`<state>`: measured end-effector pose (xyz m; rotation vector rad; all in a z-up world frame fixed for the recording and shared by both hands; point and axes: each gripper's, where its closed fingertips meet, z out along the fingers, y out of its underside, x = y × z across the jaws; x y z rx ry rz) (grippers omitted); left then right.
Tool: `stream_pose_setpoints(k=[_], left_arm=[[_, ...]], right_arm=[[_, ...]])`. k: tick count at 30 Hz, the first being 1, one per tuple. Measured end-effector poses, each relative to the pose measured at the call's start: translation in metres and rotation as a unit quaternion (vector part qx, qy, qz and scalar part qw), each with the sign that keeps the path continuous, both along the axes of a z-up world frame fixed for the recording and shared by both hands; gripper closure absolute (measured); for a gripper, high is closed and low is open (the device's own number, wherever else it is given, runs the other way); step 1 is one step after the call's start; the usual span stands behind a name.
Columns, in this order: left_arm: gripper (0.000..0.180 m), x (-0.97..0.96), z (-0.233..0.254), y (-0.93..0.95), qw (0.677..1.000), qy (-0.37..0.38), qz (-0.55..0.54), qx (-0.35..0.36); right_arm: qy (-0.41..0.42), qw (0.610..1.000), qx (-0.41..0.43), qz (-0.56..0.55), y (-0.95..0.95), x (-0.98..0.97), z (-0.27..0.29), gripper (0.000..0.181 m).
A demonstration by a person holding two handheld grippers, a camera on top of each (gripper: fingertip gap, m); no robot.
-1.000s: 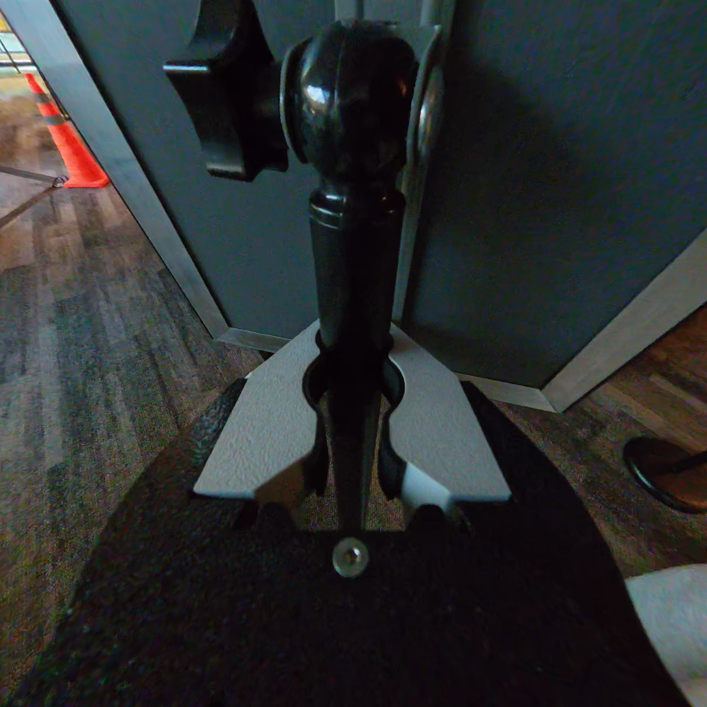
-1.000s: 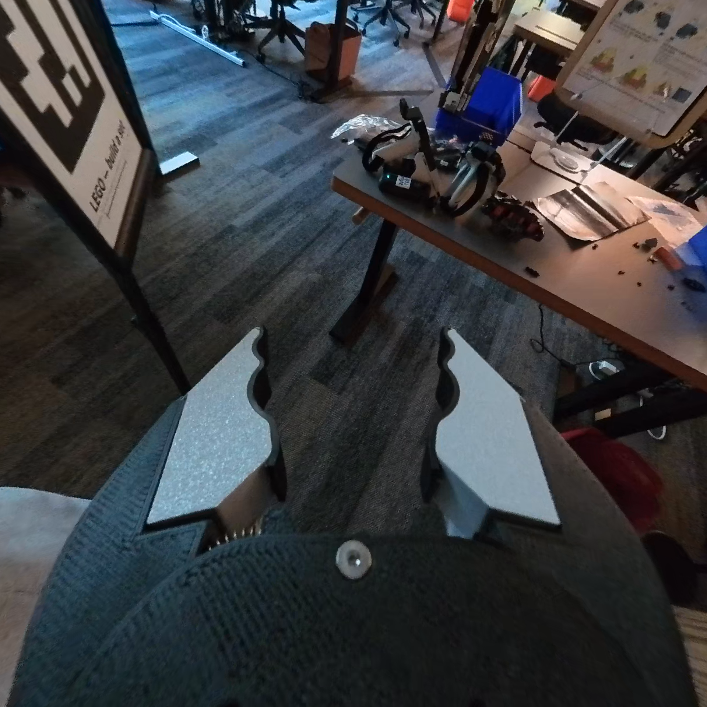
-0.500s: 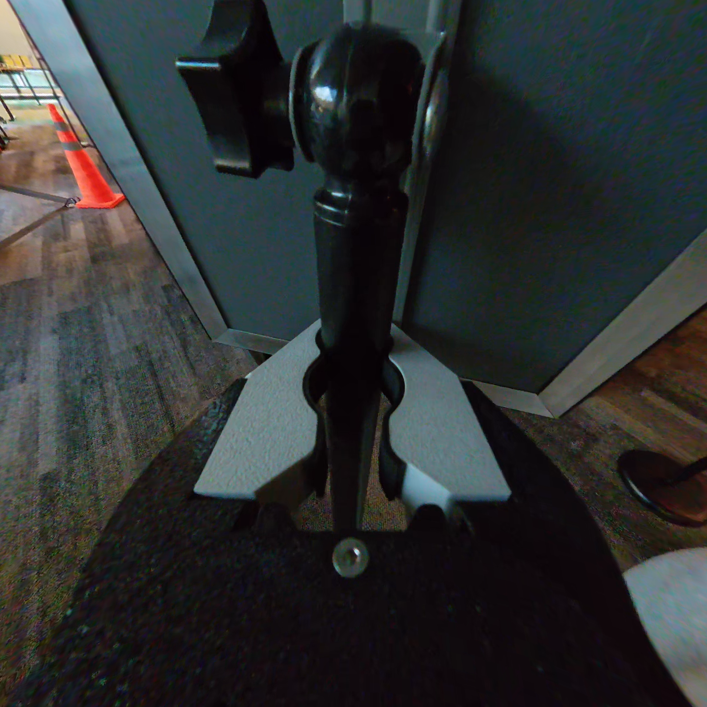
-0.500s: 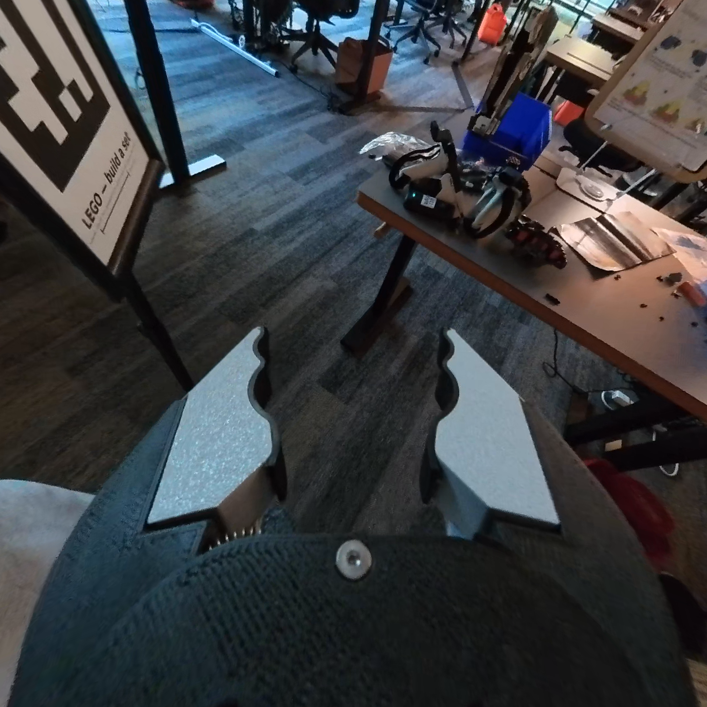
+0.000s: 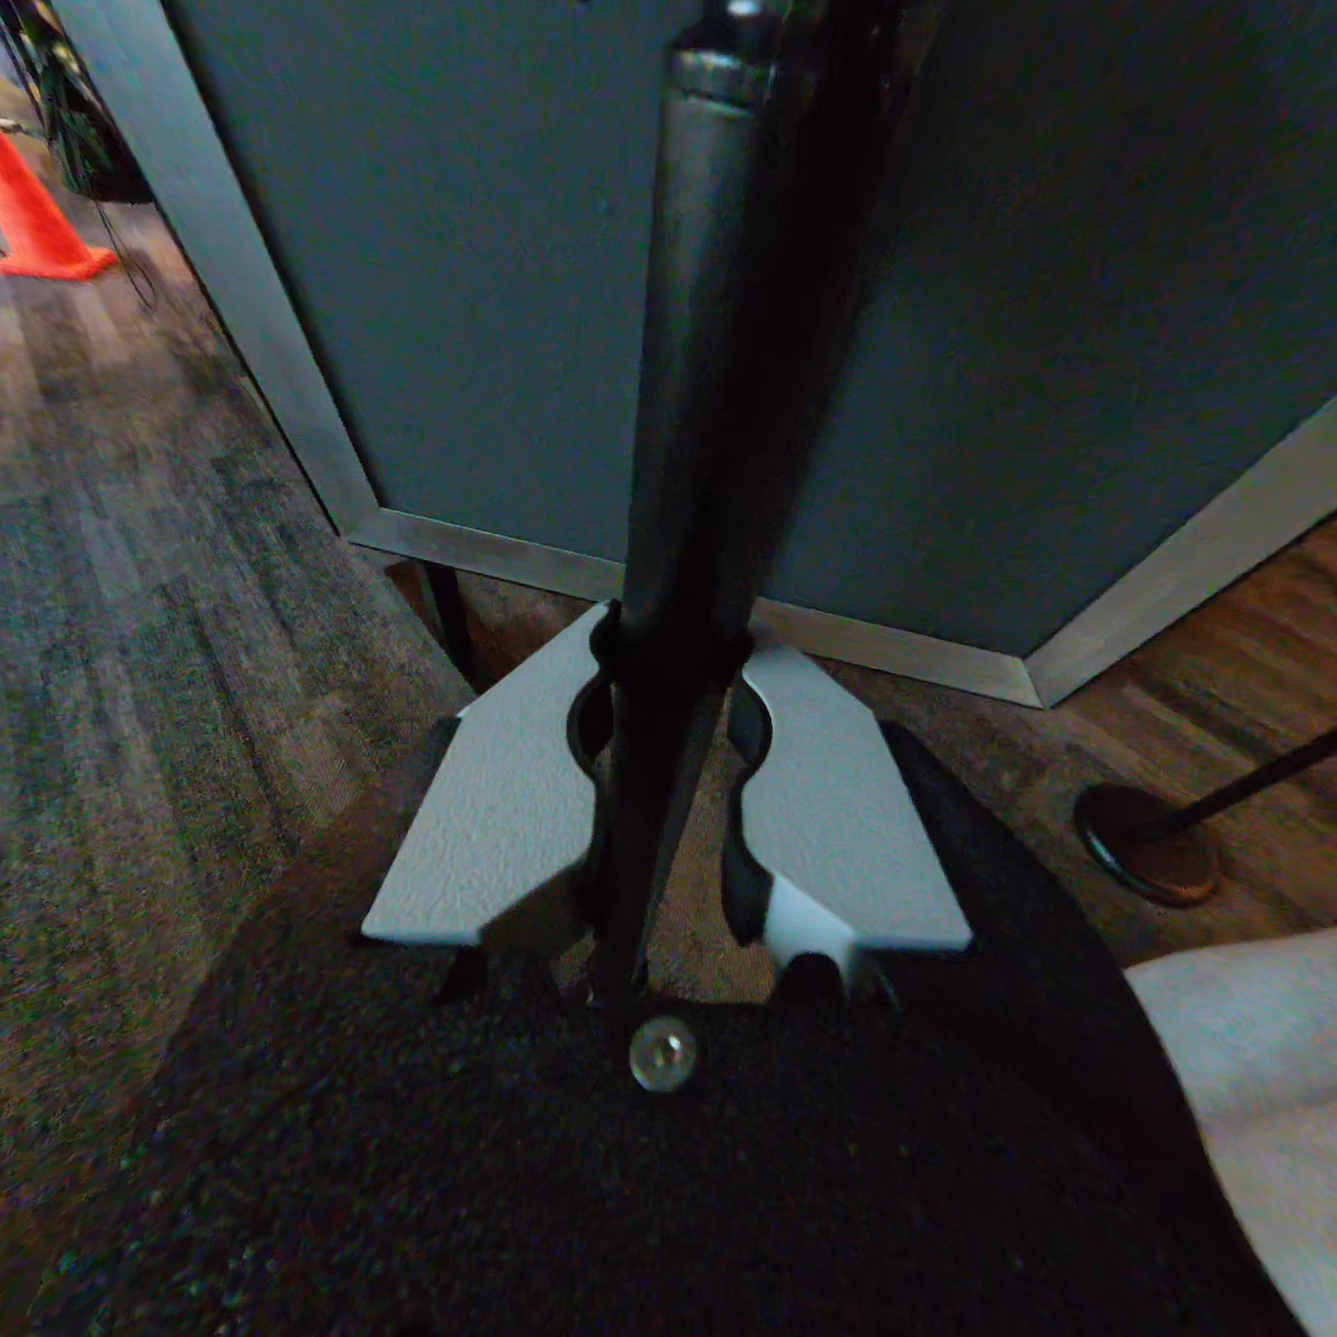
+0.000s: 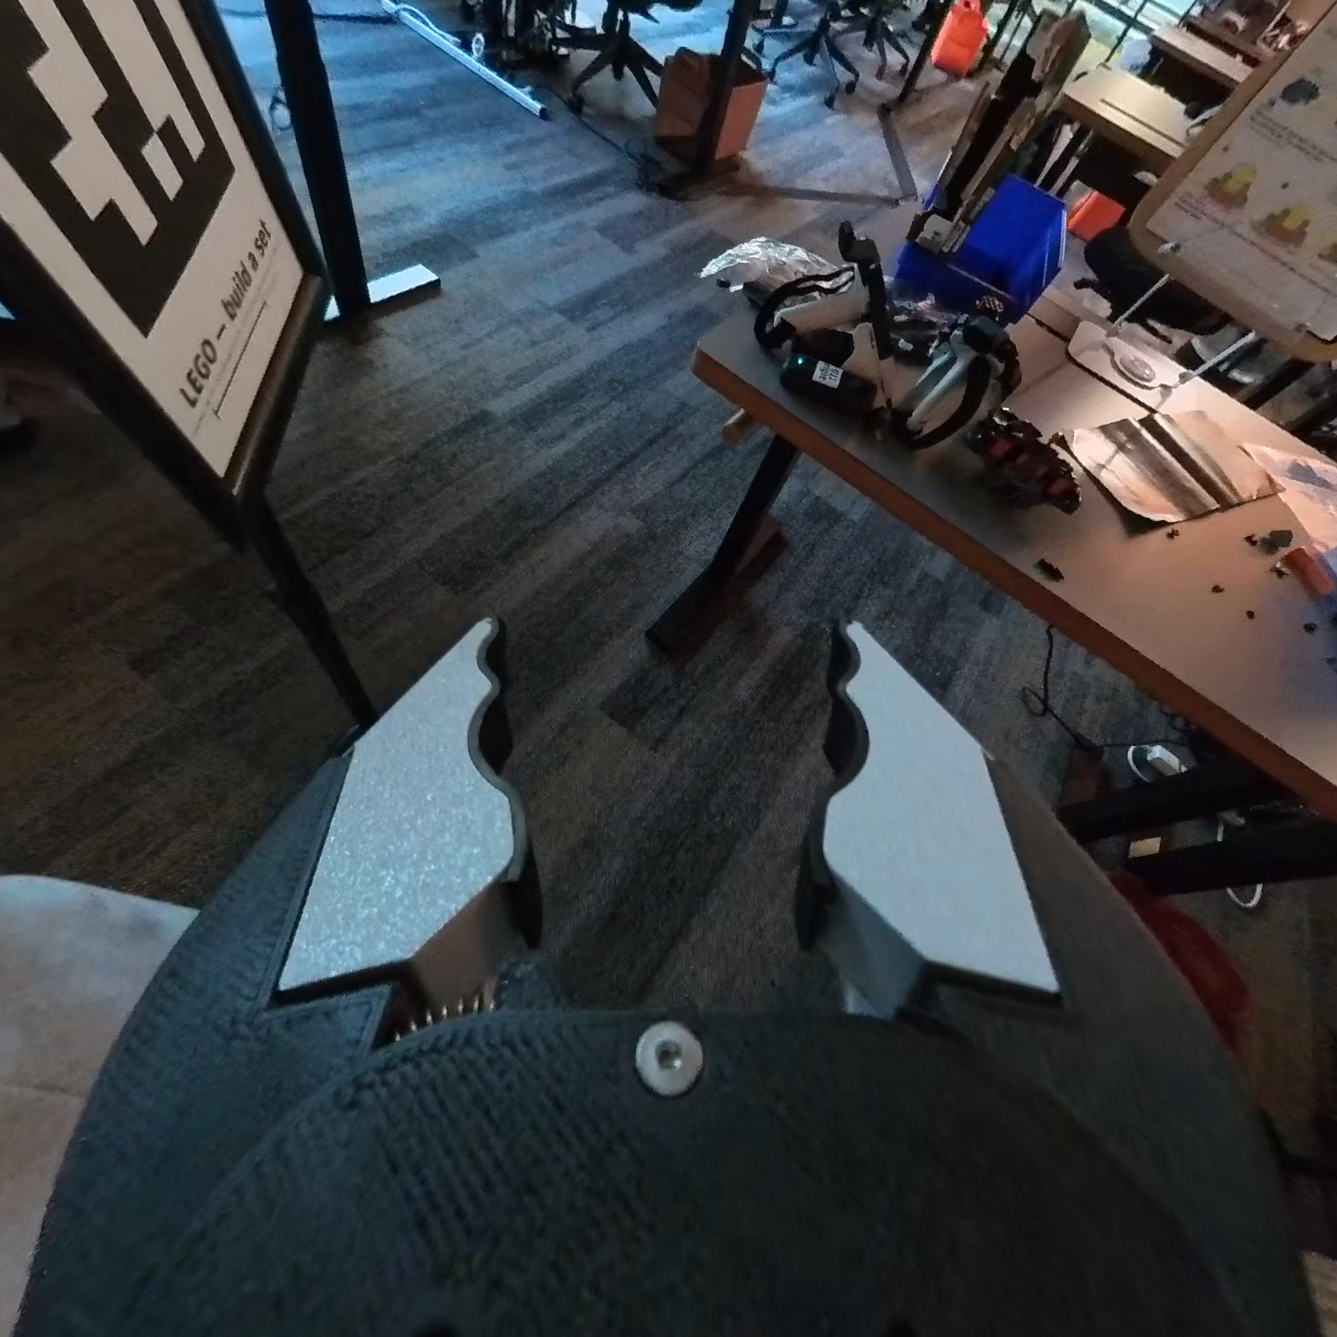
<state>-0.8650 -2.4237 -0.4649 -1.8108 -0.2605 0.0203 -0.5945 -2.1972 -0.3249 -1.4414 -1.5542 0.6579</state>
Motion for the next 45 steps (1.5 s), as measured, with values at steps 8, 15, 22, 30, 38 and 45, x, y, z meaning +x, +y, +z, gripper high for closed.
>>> stream_pose_setpoints(k=[8,15,22,30,38,45], left_arm=[[0.155,-0.01,0.009,0.022,0.99,-0.139,-0.02,0.017],[0.156,-0.019,0.046,0.068,0.99,-0.126,-0.044,0.039],[0.158,-0.049,0.084,0.145,0.994,-0.079,-0.063,0.031],[0.157,-0.088,0.061,0.237,0.993,-0.103,-0.054,0.012],[0.156,-0.127,0.036,0.307,0.993,-0.117,-0.002,0.014],[0.155,-0.162,0.014,0.356,0.992,-0.117,0.036,0.019]], right_arm=[[0.015,0.999,-0.008,-0.03,0.015,0.013,-0.004,0.093],[0.033,0.998,-0.013,-0.055,0.038,0.023,-0.004,0.094],[0.059,0.996,-0.026,-0.056,0.085,0.001,-0.012,0.094],[0.063,0.995,-0.058,-0.045,0.181,-0.054,-0.038,0.094],[0.065,0.992,-0.086,-0.073,0.291,-0.074,-0.038,0.093],[0.053,0.987,-0.083,-0.126,0.339,-0.046,-0.046,0.094]])
